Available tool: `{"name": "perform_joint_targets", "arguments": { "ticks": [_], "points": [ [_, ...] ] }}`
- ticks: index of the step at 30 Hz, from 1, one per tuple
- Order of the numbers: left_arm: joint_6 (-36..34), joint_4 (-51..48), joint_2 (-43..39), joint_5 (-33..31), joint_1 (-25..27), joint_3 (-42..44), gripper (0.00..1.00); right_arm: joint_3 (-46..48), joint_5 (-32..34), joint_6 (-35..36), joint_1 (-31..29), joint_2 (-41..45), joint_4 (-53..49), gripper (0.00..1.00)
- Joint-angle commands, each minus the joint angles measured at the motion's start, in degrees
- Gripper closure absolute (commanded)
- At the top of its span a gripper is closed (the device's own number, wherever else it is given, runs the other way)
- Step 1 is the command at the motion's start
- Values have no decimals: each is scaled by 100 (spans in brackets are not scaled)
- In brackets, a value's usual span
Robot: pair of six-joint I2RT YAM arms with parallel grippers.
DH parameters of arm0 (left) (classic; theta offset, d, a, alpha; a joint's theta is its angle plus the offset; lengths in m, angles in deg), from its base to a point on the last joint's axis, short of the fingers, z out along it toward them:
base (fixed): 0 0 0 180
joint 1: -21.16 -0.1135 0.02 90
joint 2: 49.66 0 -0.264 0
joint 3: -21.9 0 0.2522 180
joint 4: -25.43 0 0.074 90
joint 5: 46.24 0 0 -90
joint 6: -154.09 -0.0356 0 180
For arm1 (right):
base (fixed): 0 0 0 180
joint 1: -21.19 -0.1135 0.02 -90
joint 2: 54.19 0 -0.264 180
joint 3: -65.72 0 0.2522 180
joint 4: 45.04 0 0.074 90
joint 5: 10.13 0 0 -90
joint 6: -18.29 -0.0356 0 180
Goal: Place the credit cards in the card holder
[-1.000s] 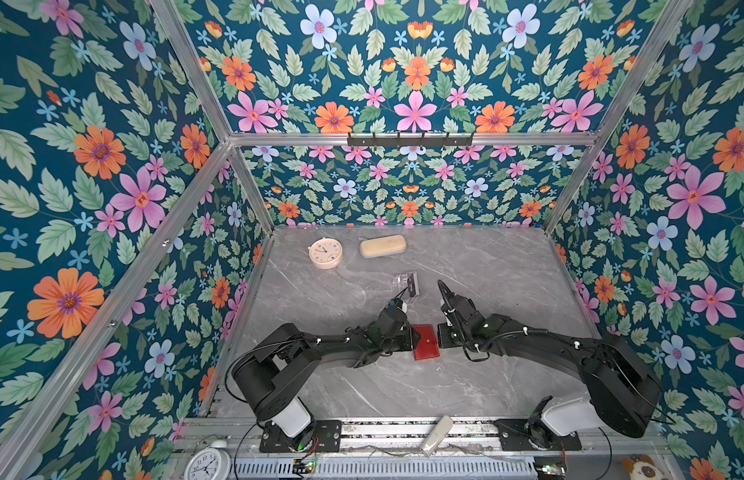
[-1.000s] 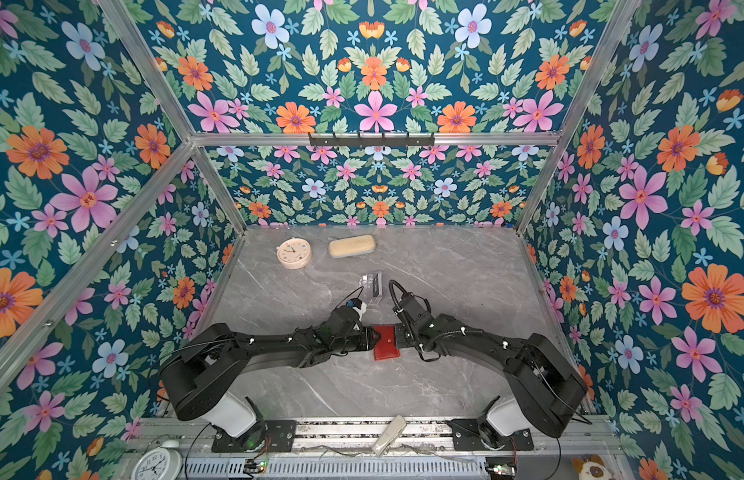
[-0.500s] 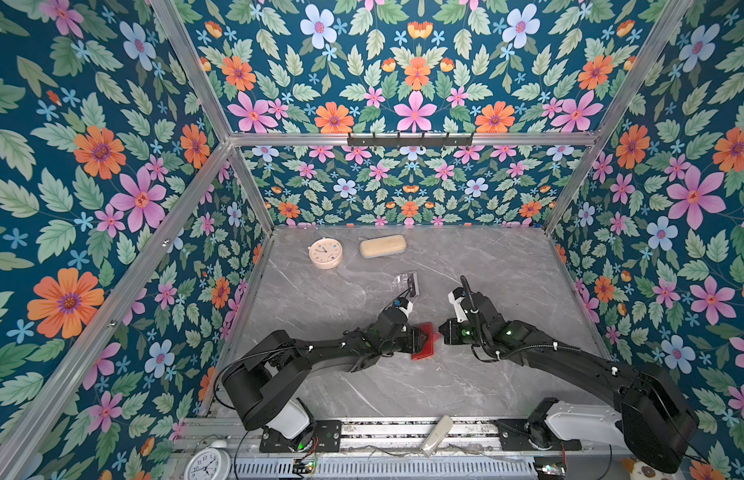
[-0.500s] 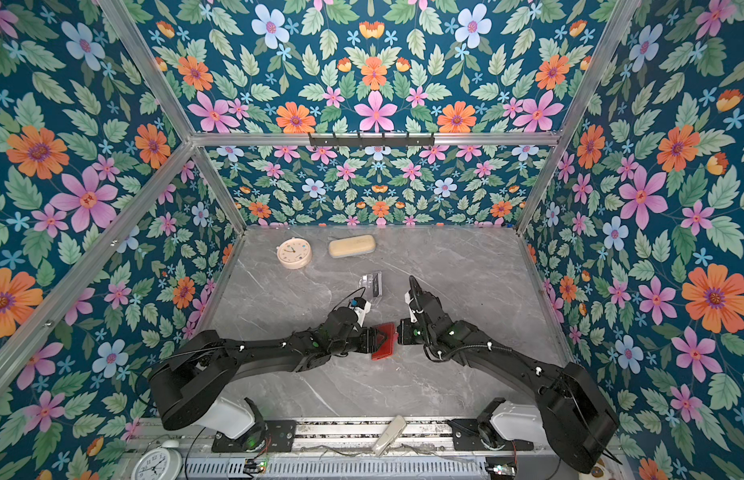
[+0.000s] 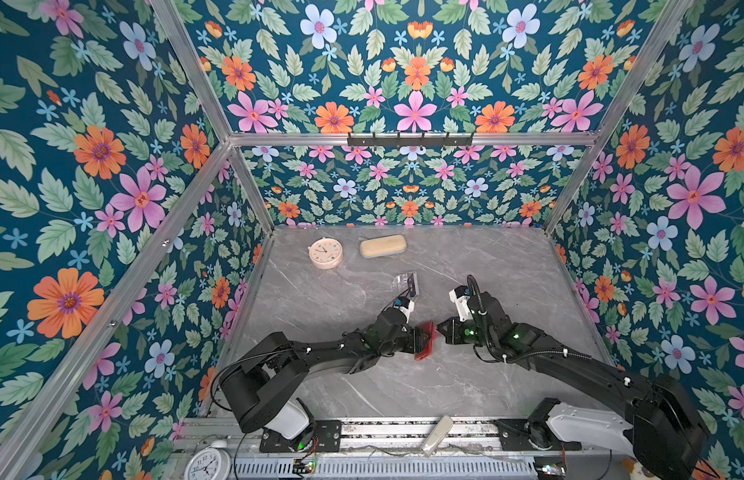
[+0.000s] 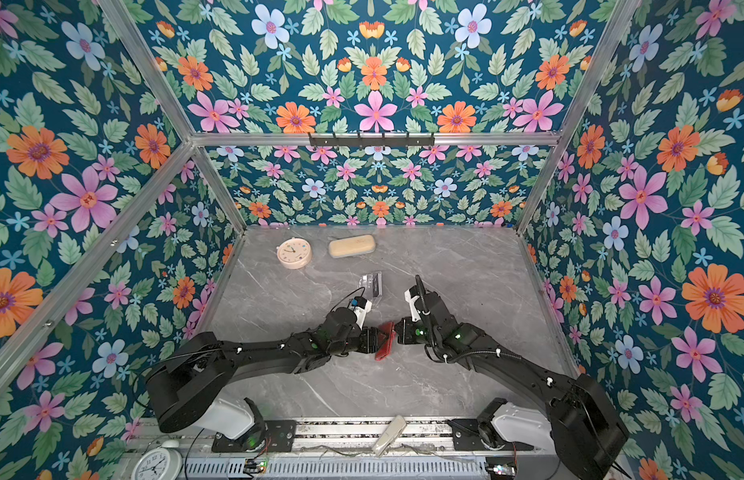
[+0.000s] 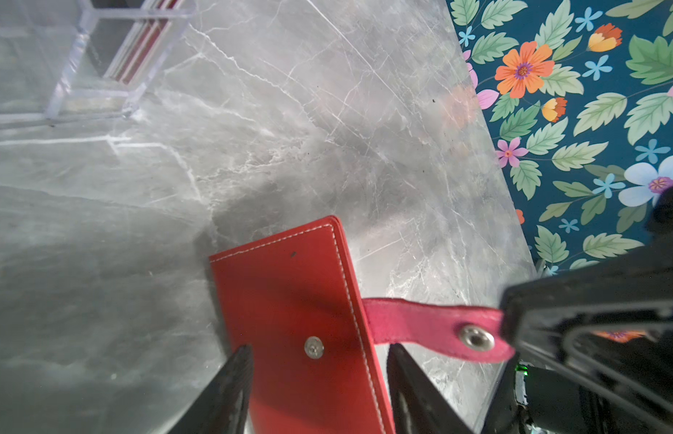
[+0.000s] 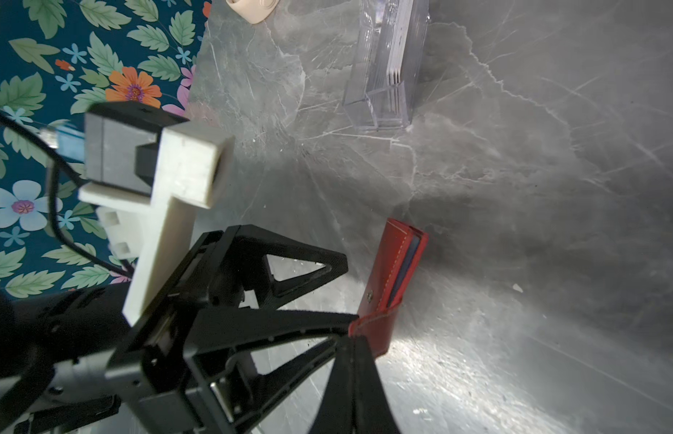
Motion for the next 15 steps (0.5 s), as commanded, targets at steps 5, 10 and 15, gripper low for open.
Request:
{"name": "perform_joint_targets", "arguments": {
  "ticks": [5,10,15],
  "points": [
    [-109,242,39,37,7,-27,42,-37,-72,-68,-3,6,170,100],
    [-105,326,121,129,14,-20,44,-30,-75,-77,-1,-13,194,100],
    [-91,284,160,36,15,-38,46,-39,-54,-69,-2,3,198,100]
  ]
}}
